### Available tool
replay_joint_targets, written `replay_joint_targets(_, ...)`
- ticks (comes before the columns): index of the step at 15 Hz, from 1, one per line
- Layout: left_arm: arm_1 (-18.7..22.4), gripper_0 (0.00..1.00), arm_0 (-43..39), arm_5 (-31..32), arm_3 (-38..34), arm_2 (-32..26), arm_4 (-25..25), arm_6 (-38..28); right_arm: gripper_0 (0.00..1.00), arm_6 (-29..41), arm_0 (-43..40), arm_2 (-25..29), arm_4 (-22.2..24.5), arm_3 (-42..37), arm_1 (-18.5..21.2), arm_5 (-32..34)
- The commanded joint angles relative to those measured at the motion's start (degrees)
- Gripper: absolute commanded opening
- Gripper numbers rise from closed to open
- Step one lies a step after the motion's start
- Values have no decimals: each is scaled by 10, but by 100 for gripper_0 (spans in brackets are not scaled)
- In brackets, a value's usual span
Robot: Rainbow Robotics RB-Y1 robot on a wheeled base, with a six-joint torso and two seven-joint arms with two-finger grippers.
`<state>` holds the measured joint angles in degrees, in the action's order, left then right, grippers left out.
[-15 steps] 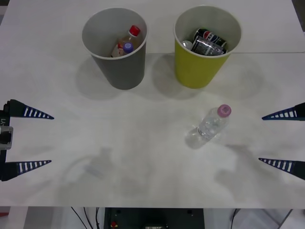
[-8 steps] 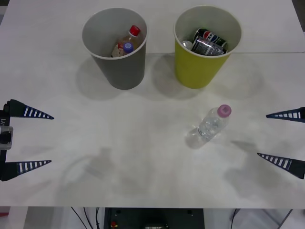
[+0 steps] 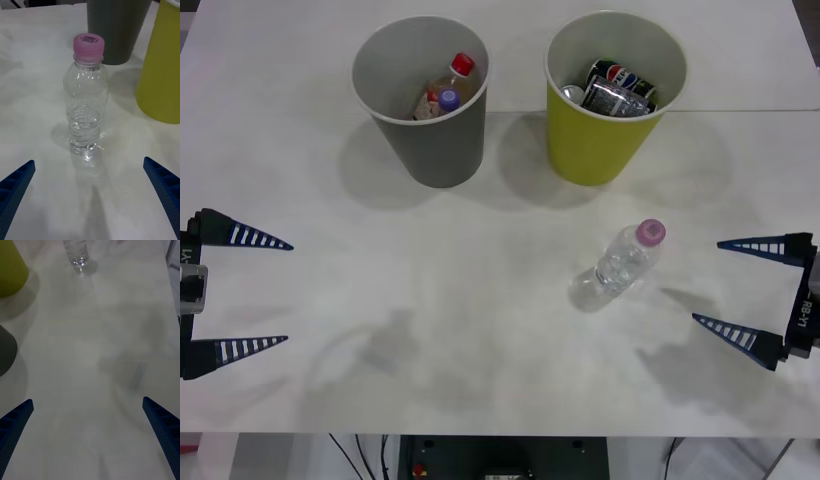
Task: Put the can into the green bin and the plastic bottle into the gray bin
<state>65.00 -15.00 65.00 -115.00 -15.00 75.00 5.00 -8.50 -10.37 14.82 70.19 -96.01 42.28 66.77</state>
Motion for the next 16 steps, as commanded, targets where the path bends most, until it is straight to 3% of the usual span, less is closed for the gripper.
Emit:
replay_joint_targets(1,0,100,0,0,0,0,0,0,100,-1,19,-12,2,25,-33,0)
replay_joint_targets(12,0,100,0,0,0,0,0,0,100,-25,123,-64,5,158,-143,-9)
replay_joint_targets(16,0,100,0,0,0,0,0,0,100,-27,143,-68,41,158,-169,-17)
